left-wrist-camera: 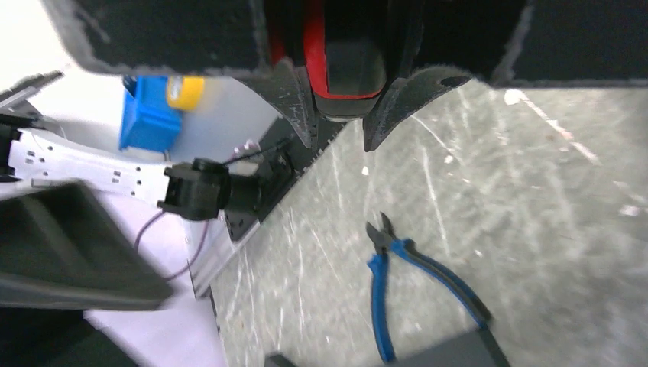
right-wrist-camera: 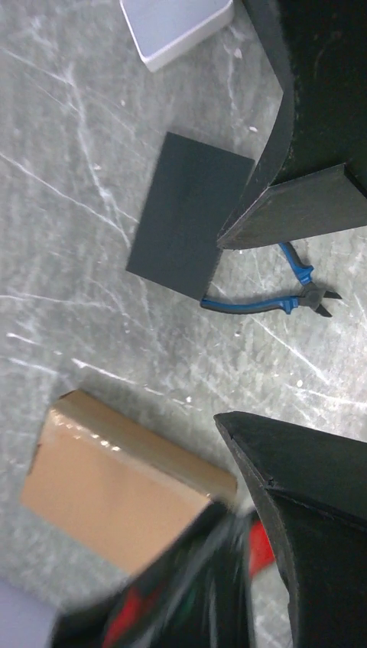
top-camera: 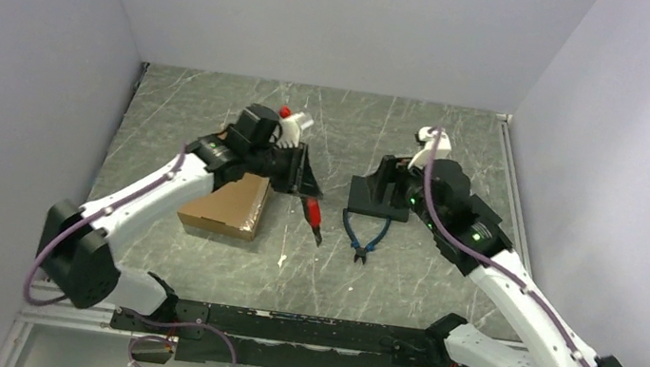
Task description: Unpack the express box
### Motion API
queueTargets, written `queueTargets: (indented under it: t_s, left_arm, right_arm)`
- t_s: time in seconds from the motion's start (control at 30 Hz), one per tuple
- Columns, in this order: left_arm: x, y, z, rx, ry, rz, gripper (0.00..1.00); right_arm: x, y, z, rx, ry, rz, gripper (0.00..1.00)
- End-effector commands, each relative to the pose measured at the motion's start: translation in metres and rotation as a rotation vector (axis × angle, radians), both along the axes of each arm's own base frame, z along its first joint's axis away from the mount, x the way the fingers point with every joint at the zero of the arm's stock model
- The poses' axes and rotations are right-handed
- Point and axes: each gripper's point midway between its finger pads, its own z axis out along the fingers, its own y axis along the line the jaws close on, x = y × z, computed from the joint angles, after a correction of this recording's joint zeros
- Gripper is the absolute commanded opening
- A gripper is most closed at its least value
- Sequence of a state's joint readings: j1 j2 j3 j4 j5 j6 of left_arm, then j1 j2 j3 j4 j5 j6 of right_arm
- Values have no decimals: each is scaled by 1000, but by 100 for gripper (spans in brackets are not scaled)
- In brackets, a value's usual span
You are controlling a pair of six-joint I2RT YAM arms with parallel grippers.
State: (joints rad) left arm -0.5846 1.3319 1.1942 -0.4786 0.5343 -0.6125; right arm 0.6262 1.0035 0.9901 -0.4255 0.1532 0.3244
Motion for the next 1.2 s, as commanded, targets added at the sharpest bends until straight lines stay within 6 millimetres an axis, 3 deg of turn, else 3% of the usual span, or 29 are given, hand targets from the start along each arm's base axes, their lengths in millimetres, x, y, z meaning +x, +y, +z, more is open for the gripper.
queueTargets:
  t_s: [0.0,0.07,0.2,0.37,0.53,0.8,1.03,1.17]
  left_arm:
    - [-26,-51,-5,-116,82,-164,0]
    - [-30,-66,-36,-52,140,-177,0]
    - [-32,-78,-89,69,326,-216,0]
    - [-37,-83,-120,94,419,-261,0]
    - [-37,-76,-159,174,476,-229,1]
    - [-33,-82,-186,192,531,-216,5]
    - [-31,-76,-201,253,539,-216,30]
    - [-26,-77,-205,275,526,-206,38]
  right_arm:
    - [-8,-21,47,73,-137,-69,81]
    - [-14,-29,50,85,-159,-86,81]
    - [-23,-36,48,95,-167,-94,81]
    - [-29,-37,35,86,-126,-87,81]
    - [-32,-36,28,88,-109,-76,81]
    - [-32,-36,26,77,-111,-71,81]
    - [-32,-36,23,67,-107,-63,81]
    - [-33,-36,24,73,-107,-62,81]
